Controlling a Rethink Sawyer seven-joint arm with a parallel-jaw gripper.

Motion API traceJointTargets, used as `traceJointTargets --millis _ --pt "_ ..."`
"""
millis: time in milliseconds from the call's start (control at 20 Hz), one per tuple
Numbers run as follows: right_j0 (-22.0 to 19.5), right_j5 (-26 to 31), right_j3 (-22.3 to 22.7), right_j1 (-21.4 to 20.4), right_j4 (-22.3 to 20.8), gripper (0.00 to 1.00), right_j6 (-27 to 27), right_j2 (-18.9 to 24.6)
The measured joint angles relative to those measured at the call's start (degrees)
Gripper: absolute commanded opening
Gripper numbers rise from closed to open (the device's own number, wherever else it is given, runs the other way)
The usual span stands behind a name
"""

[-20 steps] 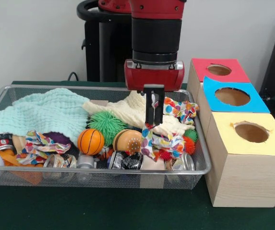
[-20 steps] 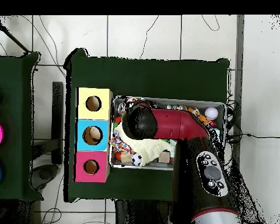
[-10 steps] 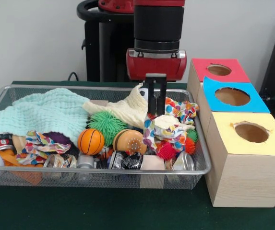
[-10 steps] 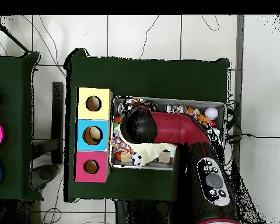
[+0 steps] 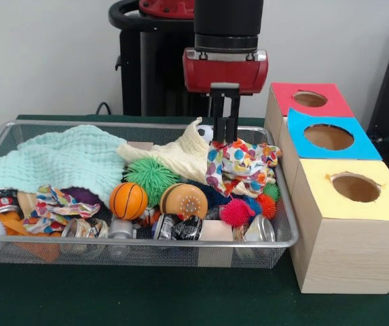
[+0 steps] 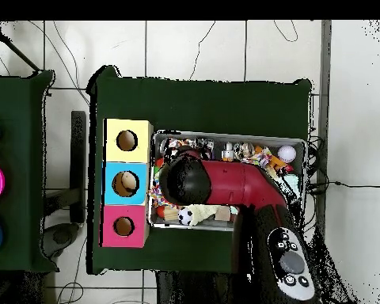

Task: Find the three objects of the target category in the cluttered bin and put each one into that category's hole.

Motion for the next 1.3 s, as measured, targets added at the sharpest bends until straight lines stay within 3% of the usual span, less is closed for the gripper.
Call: traceJointTargets --millis 1300 --pt "0.4 3.1 1.1 -5.2 0.4 0.0 0.0 -0.2"
